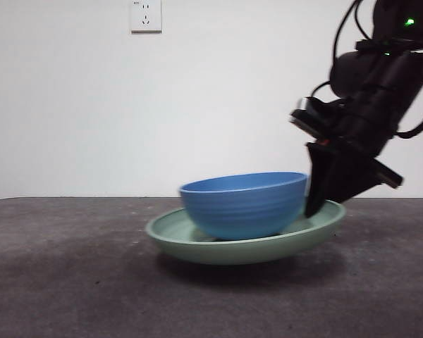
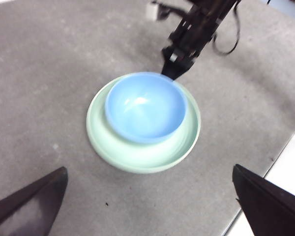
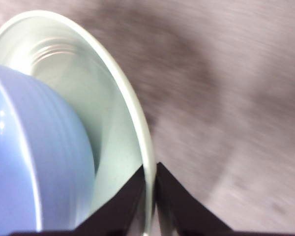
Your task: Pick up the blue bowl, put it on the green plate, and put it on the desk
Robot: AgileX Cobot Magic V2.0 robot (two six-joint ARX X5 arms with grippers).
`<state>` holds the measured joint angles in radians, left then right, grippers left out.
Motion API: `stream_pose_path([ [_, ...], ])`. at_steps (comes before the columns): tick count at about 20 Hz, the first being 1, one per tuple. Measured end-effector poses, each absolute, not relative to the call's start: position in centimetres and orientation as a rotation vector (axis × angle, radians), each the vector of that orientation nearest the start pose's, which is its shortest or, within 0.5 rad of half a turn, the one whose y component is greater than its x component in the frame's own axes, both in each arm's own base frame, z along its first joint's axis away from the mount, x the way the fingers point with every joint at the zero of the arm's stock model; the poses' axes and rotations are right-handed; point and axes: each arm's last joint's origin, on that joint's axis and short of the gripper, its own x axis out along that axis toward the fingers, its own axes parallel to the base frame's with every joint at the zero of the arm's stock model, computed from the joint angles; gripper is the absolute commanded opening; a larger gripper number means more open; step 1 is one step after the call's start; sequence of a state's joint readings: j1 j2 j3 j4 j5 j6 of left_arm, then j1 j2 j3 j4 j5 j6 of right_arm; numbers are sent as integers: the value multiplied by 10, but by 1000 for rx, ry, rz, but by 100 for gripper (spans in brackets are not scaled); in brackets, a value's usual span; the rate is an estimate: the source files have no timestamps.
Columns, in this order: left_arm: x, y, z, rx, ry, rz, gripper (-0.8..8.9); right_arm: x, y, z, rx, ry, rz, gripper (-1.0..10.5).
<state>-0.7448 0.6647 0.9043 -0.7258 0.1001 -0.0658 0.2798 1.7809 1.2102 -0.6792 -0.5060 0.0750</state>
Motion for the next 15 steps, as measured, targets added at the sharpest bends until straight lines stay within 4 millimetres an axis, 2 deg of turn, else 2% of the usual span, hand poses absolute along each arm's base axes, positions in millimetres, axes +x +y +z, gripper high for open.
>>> stream_pose_path([
  [4, 80, -78, 341, 85, 463, -815, 719, 318, 145, 194, 192, 1267, 696, 10],
  [7, 77, -75, 343, 79, 447, -817, 719, 313, 163, 195, 195, 1260, 727, 10],
  [11, 75, -73, 342, 81, 452, -816, 719, 310, 180, 190, 204, 1255, 737, 10],
  [15, 72, -70, 340, 91, 482, -813, 719, 313, 186, 171, 179, 1303, 668, 10],
])
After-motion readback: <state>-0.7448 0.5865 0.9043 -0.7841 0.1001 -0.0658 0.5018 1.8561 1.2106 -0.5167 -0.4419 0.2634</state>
